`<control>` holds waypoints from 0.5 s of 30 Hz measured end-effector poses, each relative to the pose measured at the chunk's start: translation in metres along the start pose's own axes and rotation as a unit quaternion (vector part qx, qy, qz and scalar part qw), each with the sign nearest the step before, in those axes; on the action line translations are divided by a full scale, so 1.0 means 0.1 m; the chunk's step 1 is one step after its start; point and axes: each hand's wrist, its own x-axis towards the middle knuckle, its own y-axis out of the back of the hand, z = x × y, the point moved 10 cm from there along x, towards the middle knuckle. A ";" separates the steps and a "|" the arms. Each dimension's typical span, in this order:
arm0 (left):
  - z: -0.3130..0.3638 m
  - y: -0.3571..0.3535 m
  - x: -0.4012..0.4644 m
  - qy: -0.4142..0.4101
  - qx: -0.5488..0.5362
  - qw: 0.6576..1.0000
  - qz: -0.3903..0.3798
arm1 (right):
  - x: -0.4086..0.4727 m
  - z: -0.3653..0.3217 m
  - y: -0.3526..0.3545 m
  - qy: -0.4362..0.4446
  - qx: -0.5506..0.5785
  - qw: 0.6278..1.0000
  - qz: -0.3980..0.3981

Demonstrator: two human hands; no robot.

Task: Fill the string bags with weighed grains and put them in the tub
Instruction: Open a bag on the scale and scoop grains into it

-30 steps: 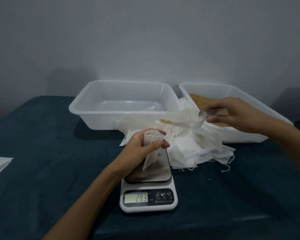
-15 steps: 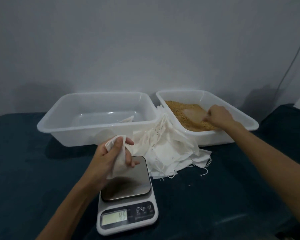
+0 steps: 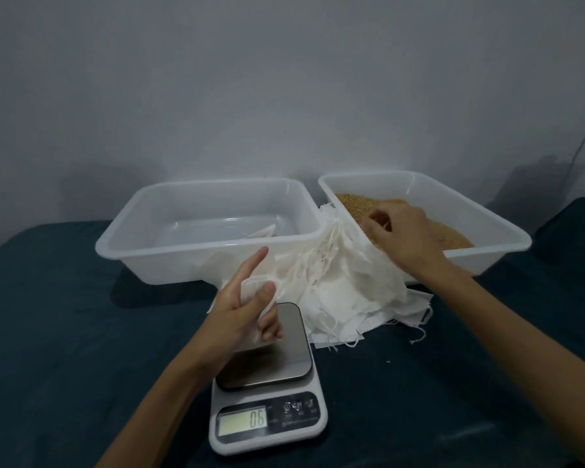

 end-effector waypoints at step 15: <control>-0.07 -0.16 0.00 0.045 -0.052 0.995 -0.071 | -1.06 -1.05 -0.99 -0.059 0.513 0.828 -0.217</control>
